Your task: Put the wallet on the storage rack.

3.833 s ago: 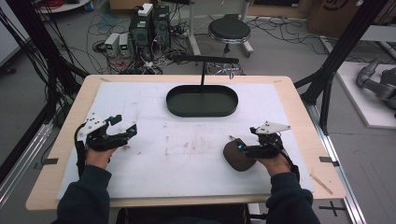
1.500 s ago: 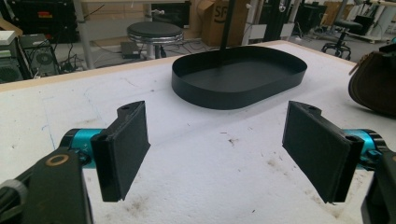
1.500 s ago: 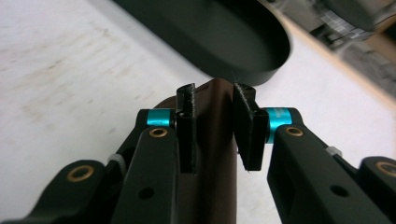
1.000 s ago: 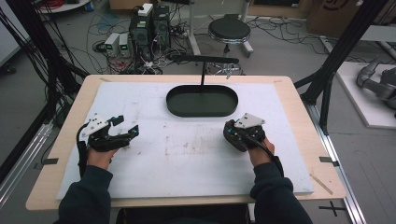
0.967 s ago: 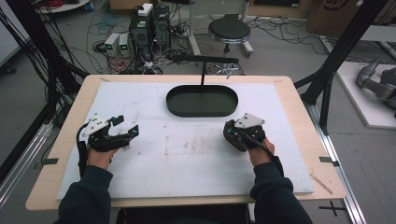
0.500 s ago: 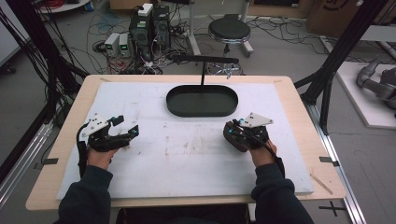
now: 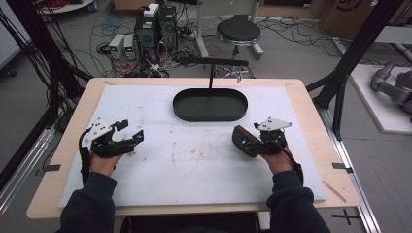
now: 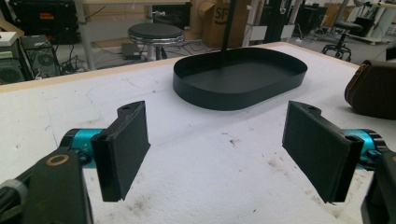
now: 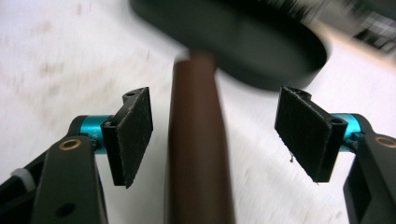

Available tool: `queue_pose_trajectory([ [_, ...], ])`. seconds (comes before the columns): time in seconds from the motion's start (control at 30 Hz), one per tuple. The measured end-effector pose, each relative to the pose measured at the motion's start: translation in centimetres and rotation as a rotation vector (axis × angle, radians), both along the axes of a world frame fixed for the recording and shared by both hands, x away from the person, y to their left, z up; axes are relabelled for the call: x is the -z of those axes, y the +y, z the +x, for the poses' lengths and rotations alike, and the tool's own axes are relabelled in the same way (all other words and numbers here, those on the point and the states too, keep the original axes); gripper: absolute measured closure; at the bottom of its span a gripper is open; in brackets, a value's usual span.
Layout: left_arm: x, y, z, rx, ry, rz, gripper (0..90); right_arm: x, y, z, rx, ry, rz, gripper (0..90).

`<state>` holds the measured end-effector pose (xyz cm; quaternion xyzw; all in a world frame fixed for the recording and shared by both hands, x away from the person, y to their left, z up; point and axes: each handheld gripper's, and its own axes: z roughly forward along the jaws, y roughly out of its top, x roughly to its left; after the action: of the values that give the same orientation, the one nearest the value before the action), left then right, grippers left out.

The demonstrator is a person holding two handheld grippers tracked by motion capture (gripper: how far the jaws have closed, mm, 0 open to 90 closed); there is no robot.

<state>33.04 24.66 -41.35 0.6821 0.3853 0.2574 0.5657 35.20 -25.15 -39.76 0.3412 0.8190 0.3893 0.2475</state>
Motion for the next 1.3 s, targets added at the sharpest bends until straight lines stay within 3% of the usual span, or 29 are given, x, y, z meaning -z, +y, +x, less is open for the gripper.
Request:
queue_pose_trajectory([
  [0.03,0.0,0.0,0.0,0.000,0.000,0.000,22.5,0.0,0.0,0.0,0.000,0.000,0.000,28.1],
  [0.1,0.0,-0.1,0.0,0.002,0.000,0.002,22.5,1.0,0.0,0.1,-0.051,0.090,-0.032,36.5],
  [0.13,0.0,-0.1,0.0,0.002,0.000,0.002,22.5,1.2,0.1,0.0,-0.073,0.103,-0.048,46.2],
  [0.17,0.0,-0.2,0.0,0.003,-0.001,0.001,22.5,1.2,0.1,0.0,-0.073,0.103,-0.048,46.2],
  [0.2,0.0,-0.2,0.1,0.004,-0.002,0.005,22.5,1.1,0.4,-0.2,-0.084,0.099,-0.060,61.3],
  [0.33,0.1,-0.2,0.1,0.005,-0.001,0.005,22.5,0.7,0.8,-0.1,-0.100,0.092,-0.063,63.1],
  [0.53,0.1,-0.2,0.1,0.007,-0.004,0.007,22.5,-0.5,2.2,1.4,-0.125,0.075,0.018,63.4],
  [0.6,0.1,-0.2,0.1,0.008,-0.004,0.008,22.5,-1.4,2.9,2.6,-0.133,0.068,0.071,63.5],
  [0.7,0.1,-0.2,0.1,0.010,-0.005,0.007,22.5,-1.9,3.4,3.7,-0.130,0.064,0.099,63.6],
  [0.73,0.1,-0.2,0.1,0.011,-0.006,0.008,22.4,-2.3,3.8,4.8,-0.125,0.065,0.131,63.7],
  [0.77,0.1,-0.2,0.1,0.011,-0.005,0.007,22.4,-2.3,3.8,4.8,-0.125,0.065,0.131,63.7],
  [0.87,0.1,-0.2,0.2,0.010,-0.006,0.008,22.5,-2.8,4.8,7.2,-0.106,0.067,0.159,63.9],
  [1.03,0.2,-0.2,0.2,0.013,-0.004,0.012,22.5,-3.1,6.0,9.4,-0.087,0.070,0.175,63.9],
  [1.2,0.2,-0.2,0.2,0.015,-0.007,0.010,22.5,-2.5,8.1,12.5,-0.042,0.095,0.179,64.0],
  [1.3,0.2,-0.2,0.2,0.015,-0.008,0.010,22.5,-2.1,8.8,13.3,-0.030,0.107,0.189,64.0],
])
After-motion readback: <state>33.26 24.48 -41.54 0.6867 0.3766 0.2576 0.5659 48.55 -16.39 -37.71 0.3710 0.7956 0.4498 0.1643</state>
